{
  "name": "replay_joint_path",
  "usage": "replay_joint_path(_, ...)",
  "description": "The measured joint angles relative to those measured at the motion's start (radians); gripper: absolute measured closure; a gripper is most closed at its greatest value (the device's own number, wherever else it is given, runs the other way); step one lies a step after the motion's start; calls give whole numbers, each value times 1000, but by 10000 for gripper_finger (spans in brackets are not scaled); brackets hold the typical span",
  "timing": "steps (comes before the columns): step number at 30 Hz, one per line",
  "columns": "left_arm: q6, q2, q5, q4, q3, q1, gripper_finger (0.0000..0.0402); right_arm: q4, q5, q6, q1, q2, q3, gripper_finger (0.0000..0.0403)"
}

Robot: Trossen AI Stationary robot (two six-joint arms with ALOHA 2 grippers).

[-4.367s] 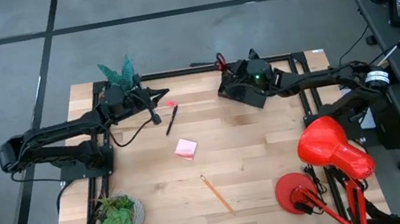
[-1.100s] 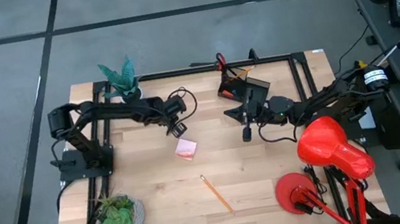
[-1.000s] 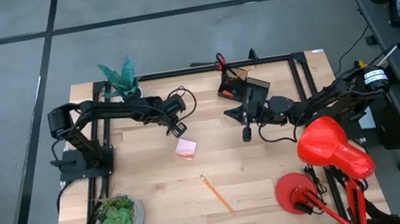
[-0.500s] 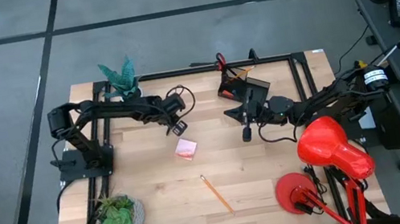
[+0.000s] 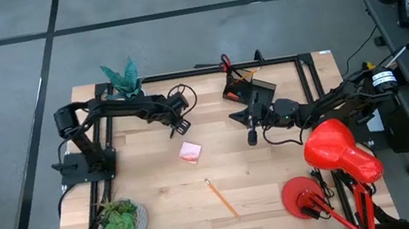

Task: Pick and place office supplies into organizer
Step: Put the black ballpen into the black desk organizer

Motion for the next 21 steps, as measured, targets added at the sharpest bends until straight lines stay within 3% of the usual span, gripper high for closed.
replay_joint_path(13,10,62,85,0,4,61,274,0,0,-1,0,0,0,386)
replay_joint_path(21,112,63,93,-34,4,65,321,-3,0,-1,0,0,0,386)
